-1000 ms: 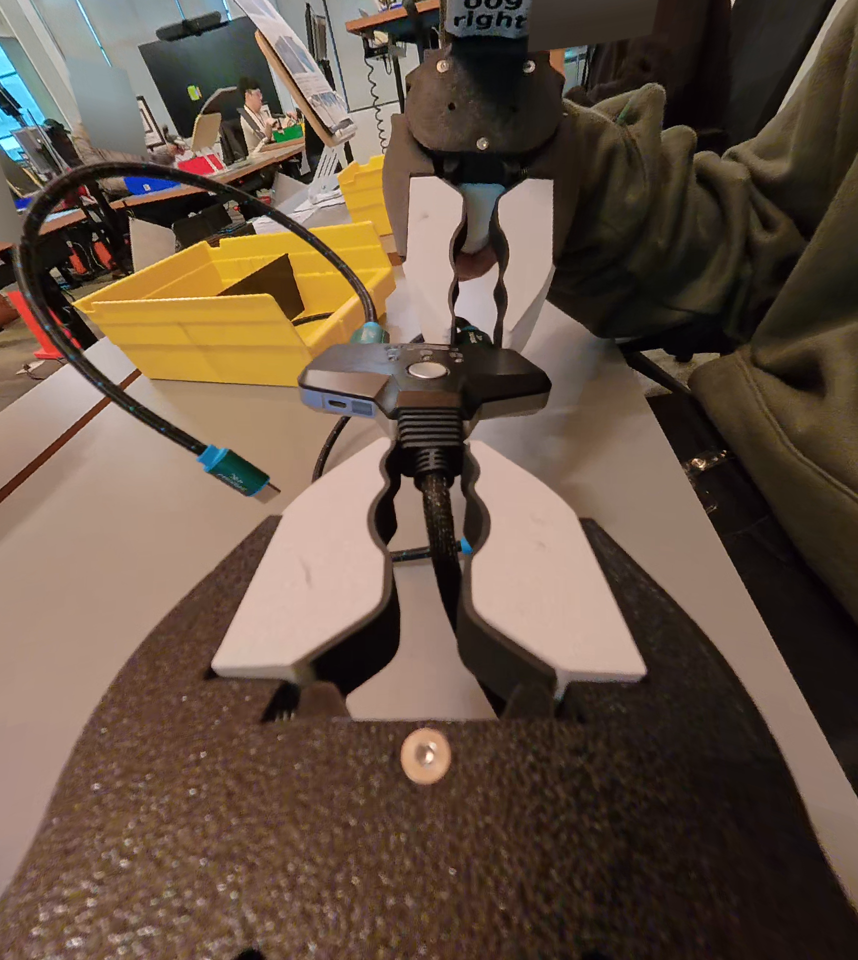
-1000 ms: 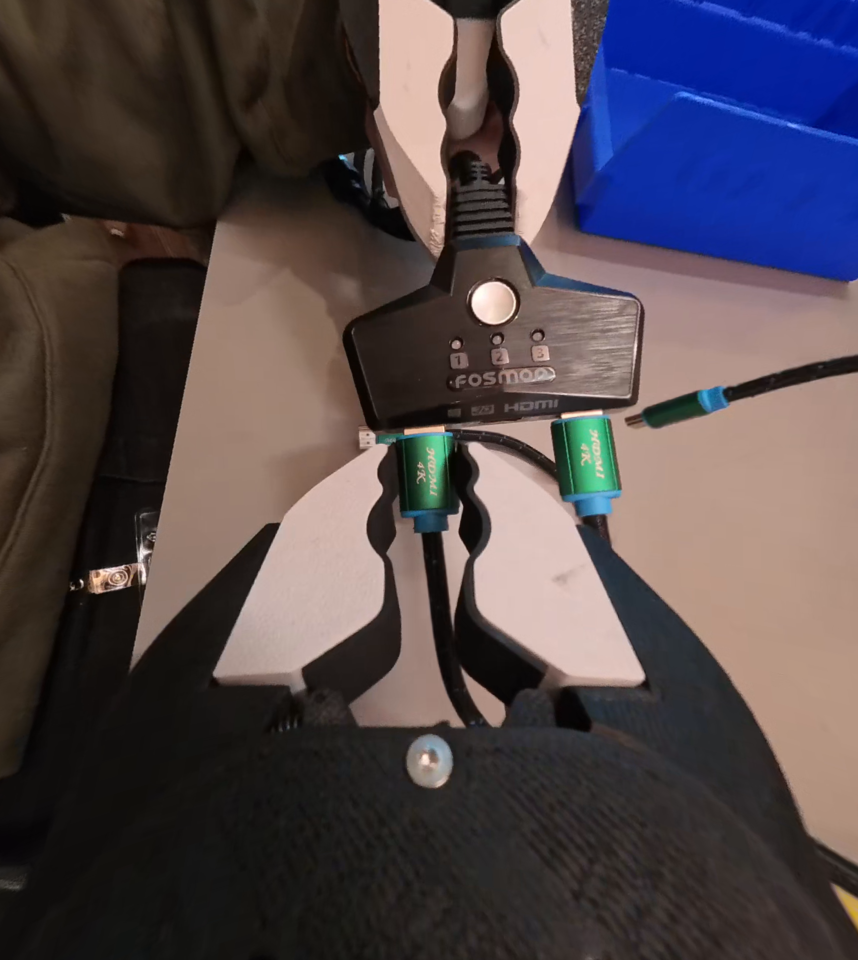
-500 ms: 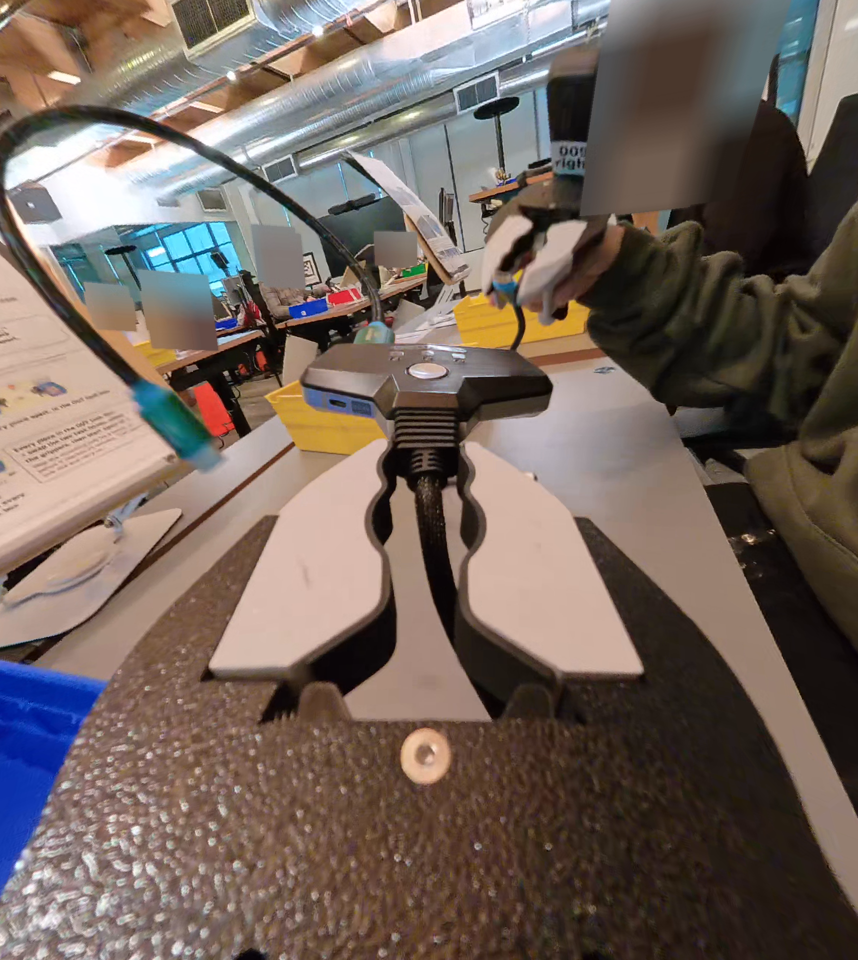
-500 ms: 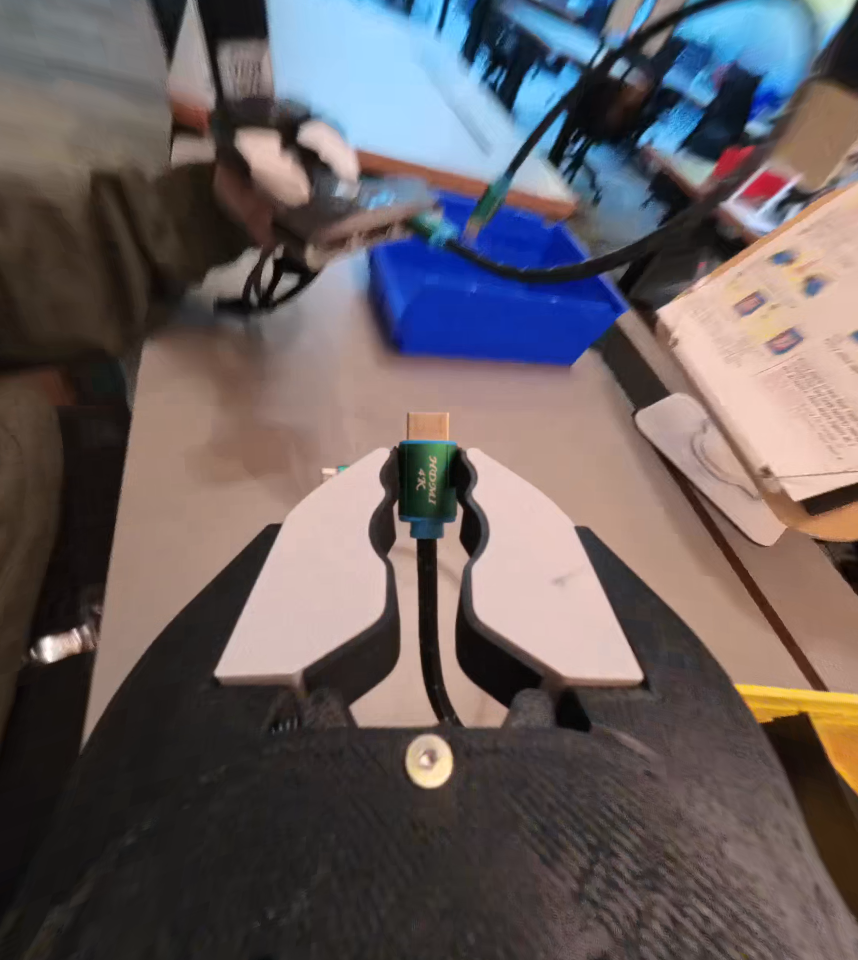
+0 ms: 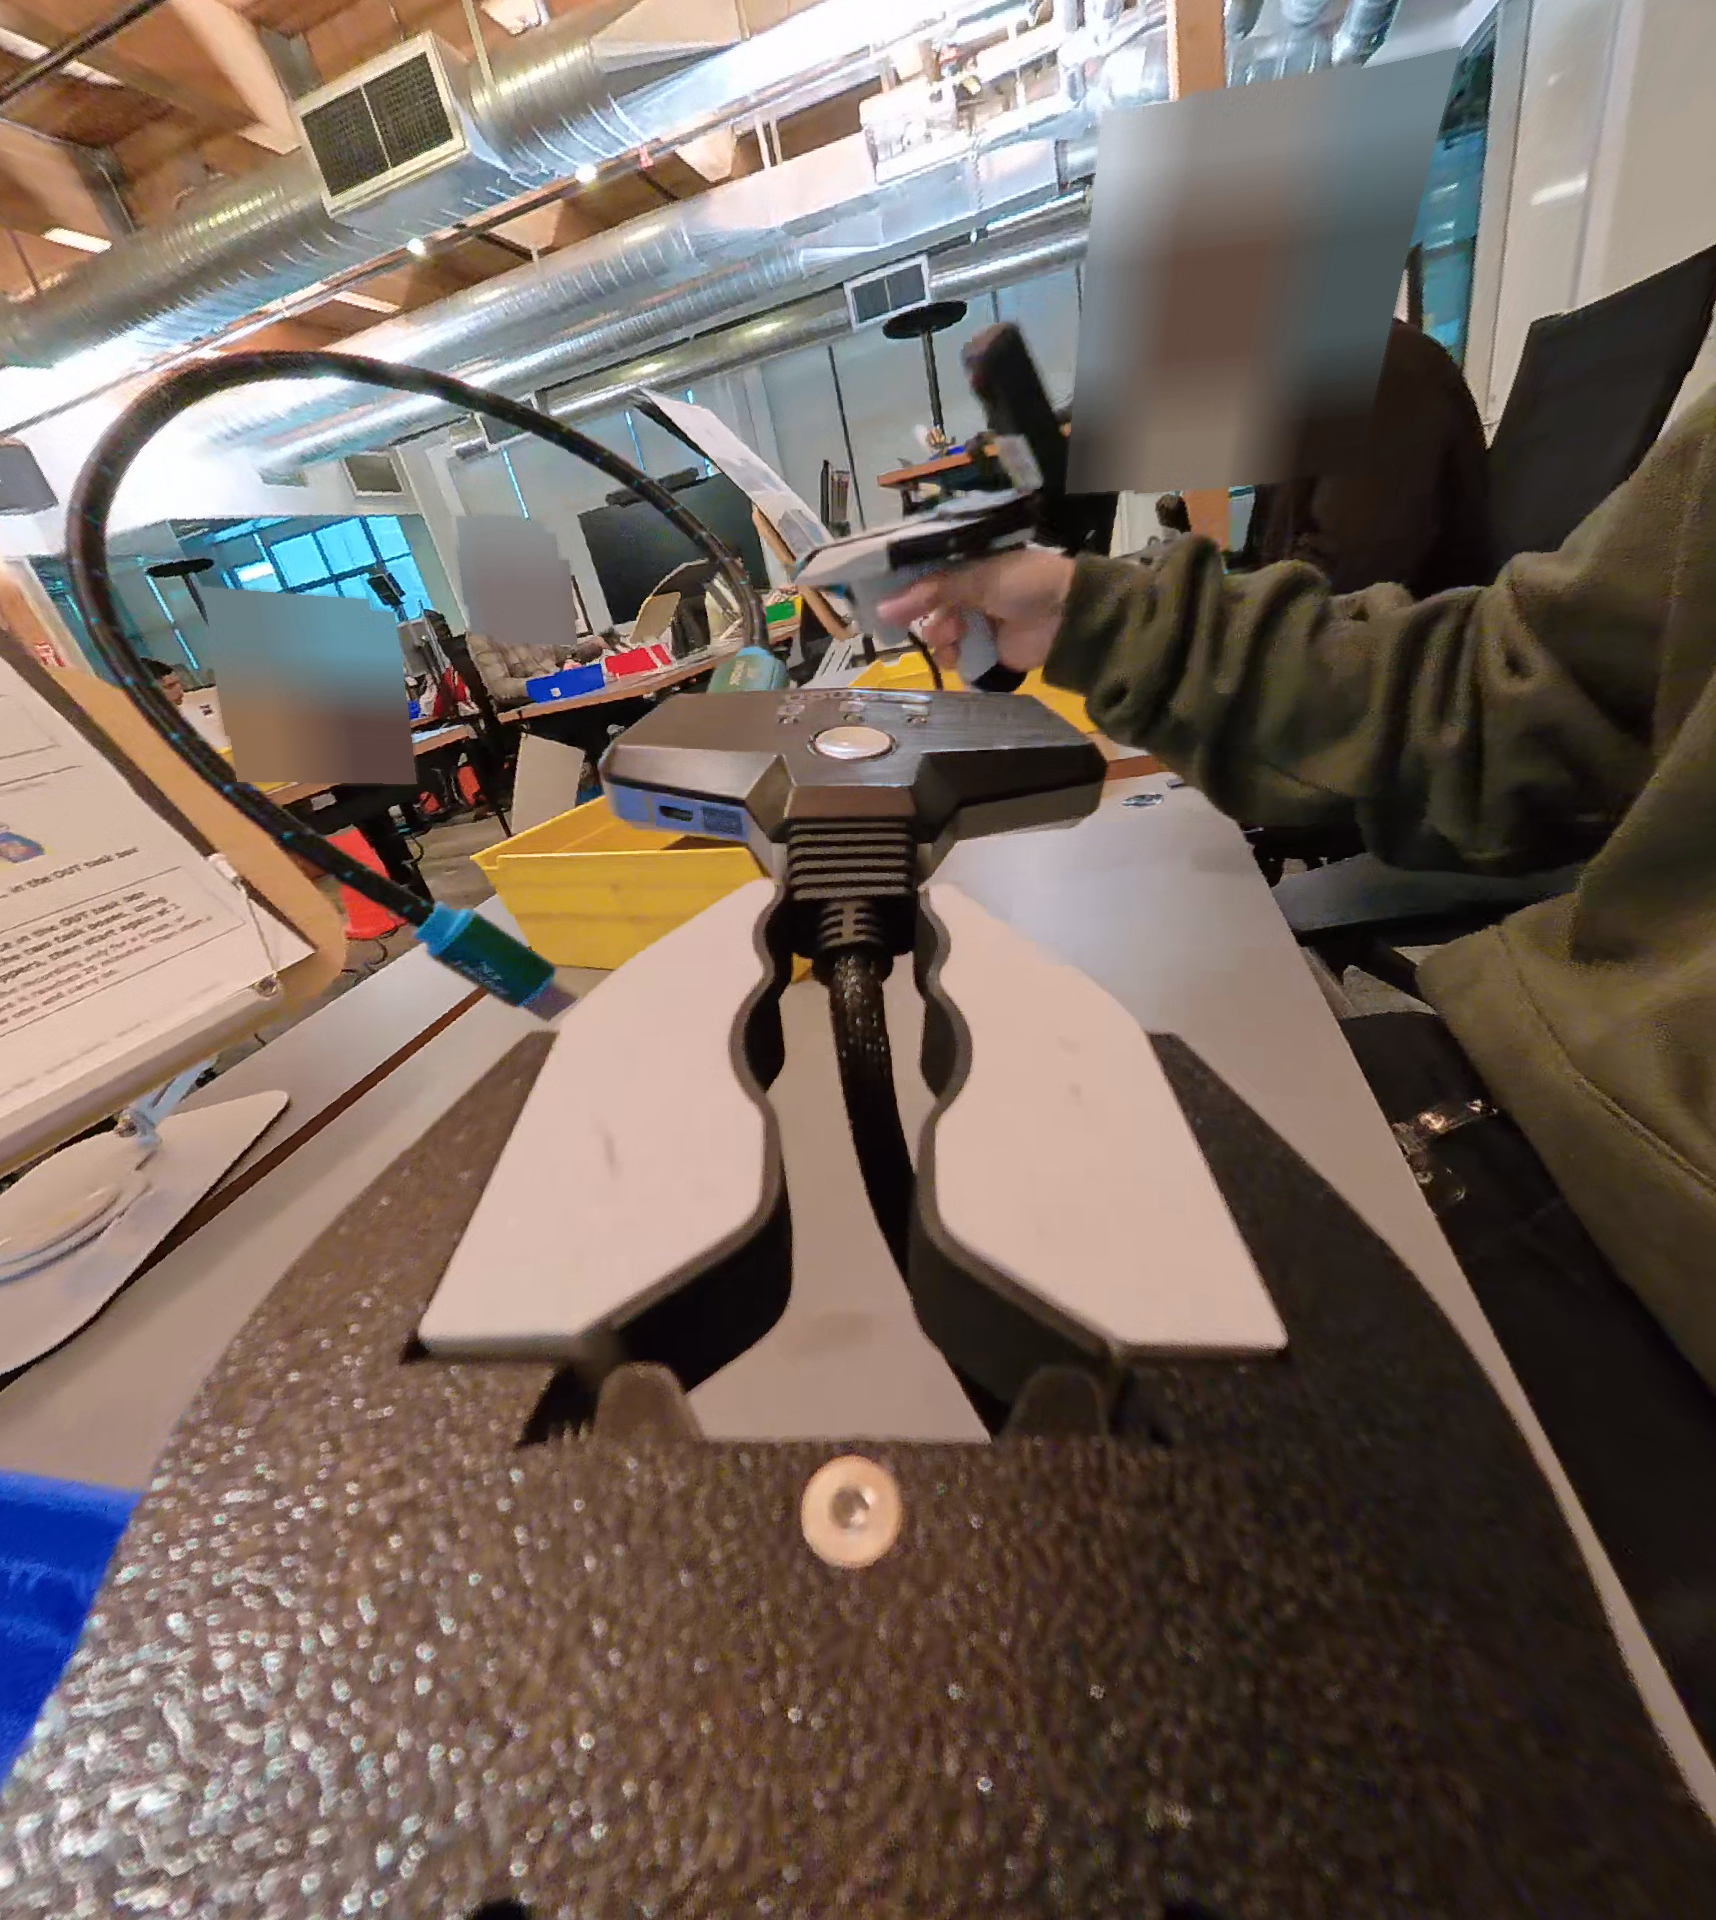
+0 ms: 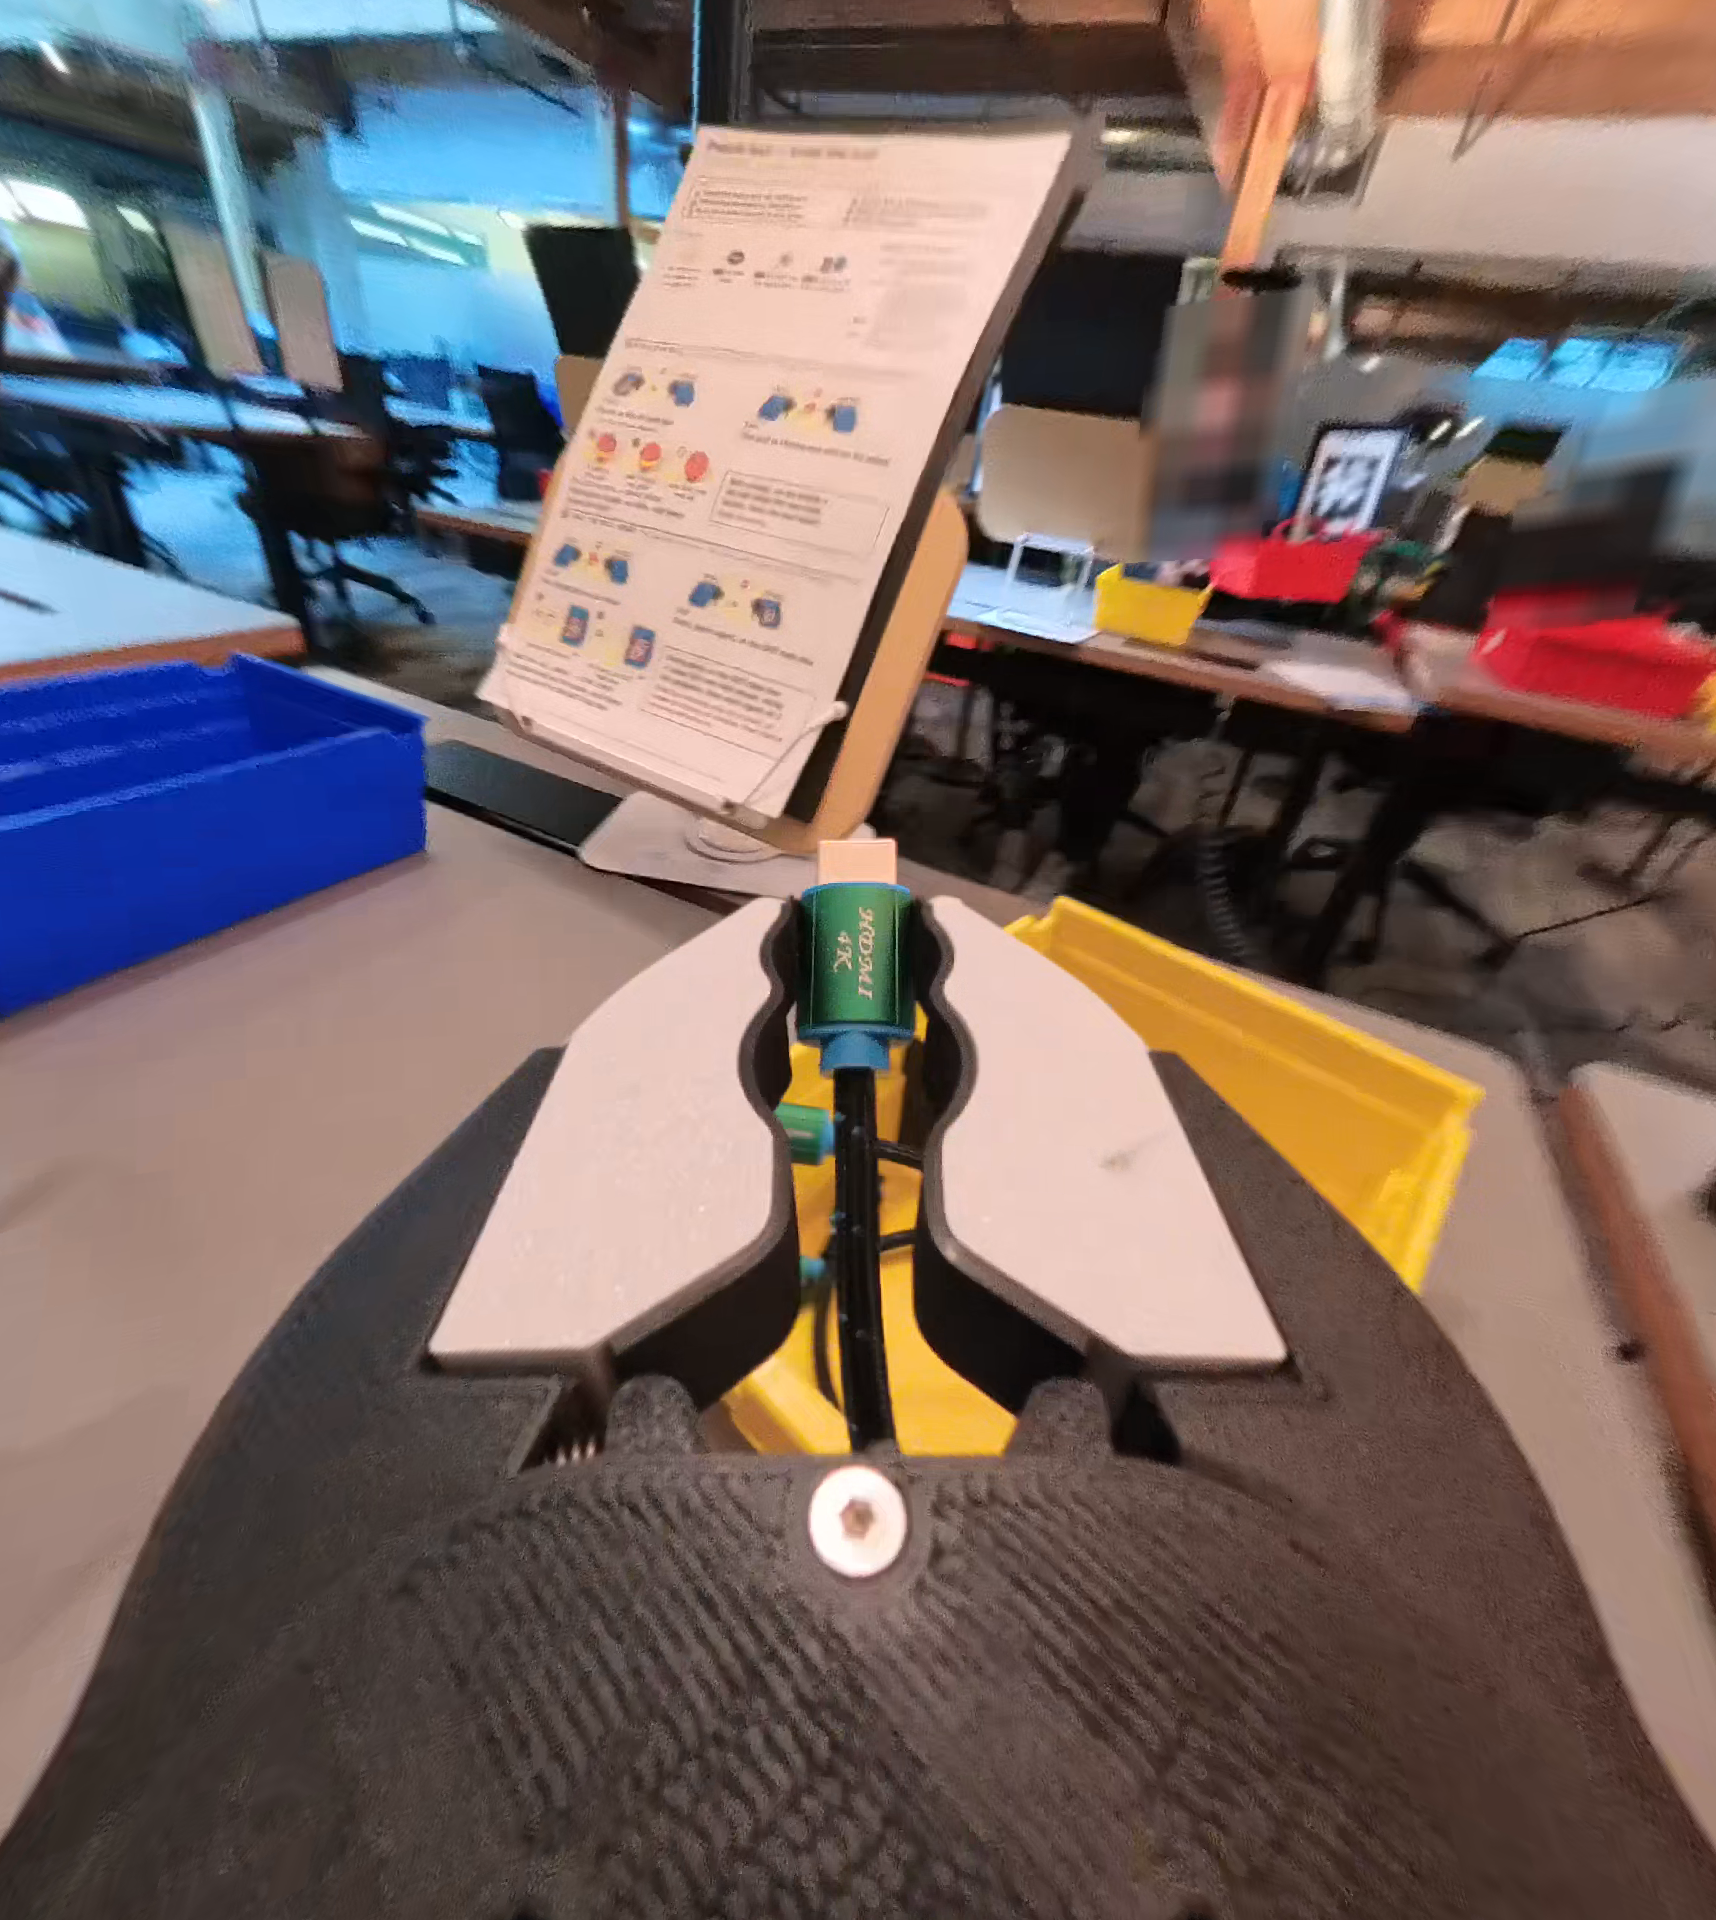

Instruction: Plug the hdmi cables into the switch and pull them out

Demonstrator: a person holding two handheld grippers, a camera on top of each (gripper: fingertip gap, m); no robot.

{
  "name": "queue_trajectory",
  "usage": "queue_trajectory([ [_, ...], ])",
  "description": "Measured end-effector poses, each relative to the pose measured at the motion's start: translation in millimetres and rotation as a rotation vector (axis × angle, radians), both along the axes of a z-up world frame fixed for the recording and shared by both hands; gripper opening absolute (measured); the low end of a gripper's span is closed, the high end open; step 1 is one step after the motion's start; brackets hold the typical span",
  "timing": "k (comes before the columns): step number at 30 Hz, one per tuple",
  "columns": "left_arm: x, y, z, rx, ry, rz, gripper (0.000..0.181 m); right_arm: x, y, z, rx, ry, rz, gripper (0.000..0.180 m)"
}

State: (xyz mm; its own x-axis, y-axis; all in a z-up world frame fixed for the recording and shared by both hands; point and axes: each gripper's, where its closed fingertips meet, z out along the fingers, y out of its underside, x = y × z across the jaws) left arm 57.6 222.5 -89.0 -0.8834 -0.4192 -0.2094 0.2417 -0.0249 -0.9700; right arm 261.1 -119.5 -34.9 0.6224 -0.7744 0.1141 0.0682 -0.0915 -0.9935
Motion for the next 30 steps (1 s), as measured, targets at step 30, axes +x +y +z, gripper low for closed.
queue_trajectory([
  [30,-2.8,-12.2,-6.9,0.009,0.022,-0.060,0.021,55.6,51.7,-134.5,-0.331,0.436,0.097,0.074],
])
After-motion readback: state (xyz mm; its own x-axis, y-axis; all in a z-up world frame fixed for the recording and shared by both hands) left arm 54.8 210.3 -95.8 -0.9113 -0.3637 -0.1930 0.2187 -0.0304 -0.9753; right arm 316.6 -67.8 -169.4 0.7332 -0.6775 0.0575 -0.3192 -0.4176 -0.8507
